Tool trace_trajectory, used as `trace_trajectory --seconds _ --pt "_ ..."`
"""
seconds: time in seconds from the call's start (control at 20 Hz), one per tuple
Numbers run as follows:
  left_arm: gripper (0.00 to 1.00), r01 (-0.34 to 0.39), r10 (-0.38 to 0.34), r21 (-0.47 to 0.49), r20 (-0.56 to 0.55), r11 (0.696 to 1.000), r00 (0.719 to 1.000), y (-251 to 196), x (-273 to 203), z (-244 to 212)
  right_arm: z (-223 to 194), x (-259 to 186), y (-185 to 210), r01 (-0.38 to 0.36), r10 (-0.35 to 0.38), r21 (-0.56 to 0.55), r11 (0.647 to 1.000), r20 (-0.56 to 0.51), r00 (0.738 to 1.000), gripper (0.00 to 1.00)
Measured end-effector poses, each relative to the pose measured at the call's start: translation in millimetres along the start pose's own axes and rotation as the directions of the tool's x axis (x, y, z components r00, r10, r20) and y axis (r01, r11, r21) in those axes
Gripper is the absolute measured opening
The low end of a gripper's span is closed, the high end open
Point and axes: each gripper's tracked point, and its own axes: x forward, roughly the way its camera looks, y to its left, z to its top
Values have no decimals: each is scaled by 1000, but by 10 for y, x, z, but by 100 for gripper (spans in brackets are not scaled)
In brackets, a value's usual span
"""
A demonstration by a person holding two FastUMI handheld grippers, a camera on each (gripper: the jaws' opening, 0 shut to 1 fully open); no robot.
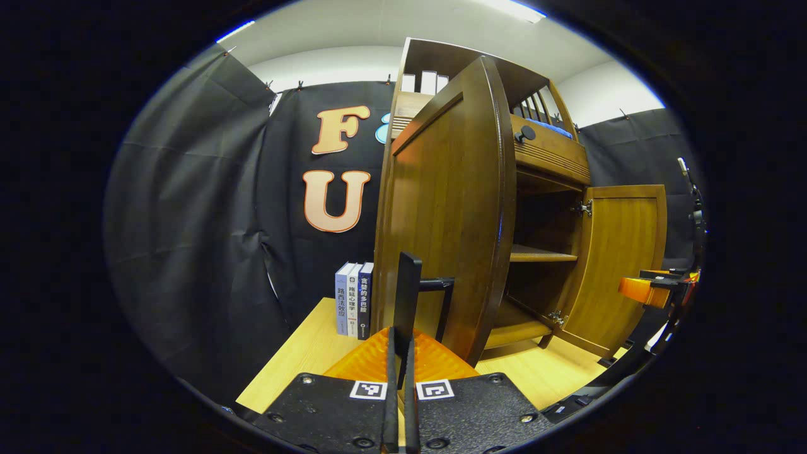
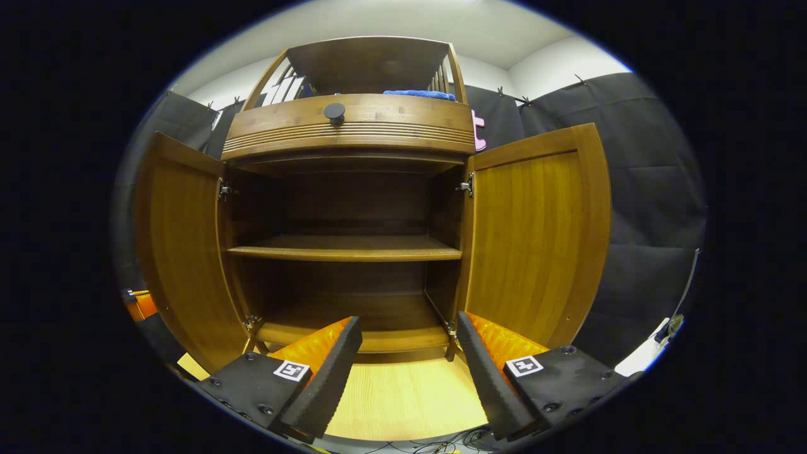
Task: Open the right door of the double-door shoe cabinet with the right hand, and open the left door with the left hand.
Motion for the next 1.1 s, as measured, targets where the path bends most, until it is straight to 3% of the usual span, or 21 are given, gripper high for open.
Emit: trace_trajectory --seconds 0.05,0.1,0.55,0.65,0.75,0.95,1.1 --pt "4 -4 4 -3 -1 1000 1000 28 -4 1 0 -4 0 -1 1 0 1000 0 1000 93" --pt "4 -13 13 -5 -2 1000 1000 59 -8 -2 -7 -7 2 -1 1 1 1000 -2 1000 100" --pt "1 -42 42 -20 10 999 999 280 -47 102 -39 -57 49 -12 12 0 1000 -27 1000 100" --pt "0 -58 59 -25 4 998 998 364 -64 102 -27 -73 71 -19 19 -11 1000 -26 999 92" --pt "2 -58 58 -47 -3 997 998 381 -98 108 -31 -81 91 -26 26 -13 1000 -25 999 100" --pt "0 -80 80 -32 -4 996 997 439 -163 110 -39 -102 126 -37 37 -12 999 -26 999 98" --pt "5 -101 100 -56 -17 993 995 457 -278 127 -45 -135 149 -50 49 -7 999 -27 998 100"
